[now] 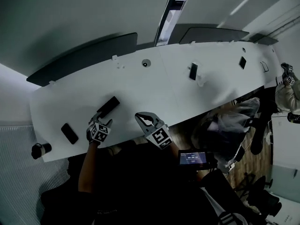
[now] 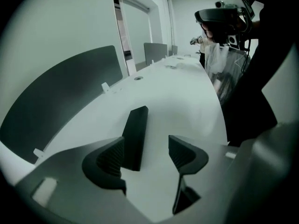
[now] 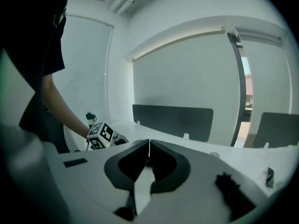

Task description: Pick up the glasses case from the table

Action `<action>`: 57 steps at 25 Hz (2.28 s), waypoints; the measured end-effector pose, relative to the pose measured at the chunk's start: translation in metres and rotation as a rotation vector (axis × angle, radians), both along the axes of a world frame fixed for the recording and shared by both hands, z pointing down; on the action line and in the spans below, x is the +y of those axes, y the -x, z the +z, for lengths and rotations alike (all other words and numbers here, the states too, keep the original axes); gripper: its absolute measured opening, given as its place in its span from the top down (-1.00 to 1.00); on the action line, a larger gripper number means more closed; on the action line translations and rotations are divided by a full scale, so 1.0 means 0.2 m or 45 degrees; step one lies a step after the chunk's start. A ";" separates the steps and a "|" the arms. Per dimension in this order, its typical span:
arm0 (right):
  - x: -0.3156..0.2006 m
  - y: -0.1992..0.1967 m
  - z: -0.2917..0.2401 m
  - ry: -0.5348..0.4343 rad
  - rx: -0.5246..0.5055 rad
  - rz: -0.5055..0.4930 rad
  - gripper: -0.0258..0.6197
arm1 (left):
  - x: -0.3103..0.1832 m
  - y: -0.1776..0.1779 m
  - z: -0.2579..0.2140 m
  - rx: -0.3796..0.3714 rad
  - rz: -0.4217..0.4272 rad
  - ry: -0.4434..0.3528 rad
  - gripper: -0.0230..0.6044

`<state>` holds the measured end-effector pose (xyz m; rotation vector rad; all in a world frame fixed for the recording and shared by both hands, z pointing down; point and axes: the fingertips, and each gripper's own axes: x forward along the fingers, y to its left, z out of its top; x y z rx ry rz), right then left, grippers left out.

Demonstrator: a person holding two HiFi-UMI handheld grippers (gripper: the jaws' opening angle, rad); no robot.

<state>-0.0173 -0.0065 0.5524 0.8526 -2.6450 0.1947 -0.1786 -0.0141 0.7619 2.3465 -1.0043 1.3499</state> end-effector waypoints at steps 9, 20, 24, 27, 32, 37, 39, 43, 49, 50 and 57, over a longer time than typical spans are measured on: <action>-0.08 -0.28 0.01 0.002 -0.014 0.200 0.89 | -0.23 0.00 0.12 0.024 -0.017 0.228 -0.04; 0.00 -0.39 0.08 0.034 0.042 0.269 0.89 | -0.23 0.07 0.27 -0.092 0.055 0.324 -0.22; 0.00 -0.40 0.09 0.040 0.040 0.280 0.89 | -0.21 0.06 0.29 -0.034 0.039 0.401 -0.23; -0.01 -0.40 0.08 0.046 0.033 0.278 0.89 | -0.21 0.07 0.29 -0.026 0.042 0.407 -0.18; -0.02 -0.37 0.09 0.042 0.038 0.250 0.89 | -0.24 0.06 0.29 -0.048 0.049 0.364 -0.10; -0.05 -0.32 0.08 0.035 0.034 0.231 0.89 | -0.25 0.08 0.24 -0.085 -0.011 0.297 -0.07; -0.06 -0.30 0.09 0.051 0.052 0.199 0.89 | -0.23 0.11 0.26 -0.081 -0.072 0.292 -0.06; -0.07 -0.26 0.09 0.046 0.031 0.171 0.89 | -0.15 0.12 0.36 -0.002 -0.157 0.323 -0.04; -0.08 -0.24 0.10 0.054 0.018 0.154 0.89 | -0.07 0.07 0.25 0.162 -0.296 0.381 -0.02; -0.08 -0.24 0.10 0.058 0.018 0.150 0.89 | -0.06 0.05 0.25 0.210 -0.336 0.397 -0.01; -0.10 -0.17 0.12 0.074 0.003 0.108 0.89 | 0.04 0.00 0.21 0.431 -0.538 0.485 0.00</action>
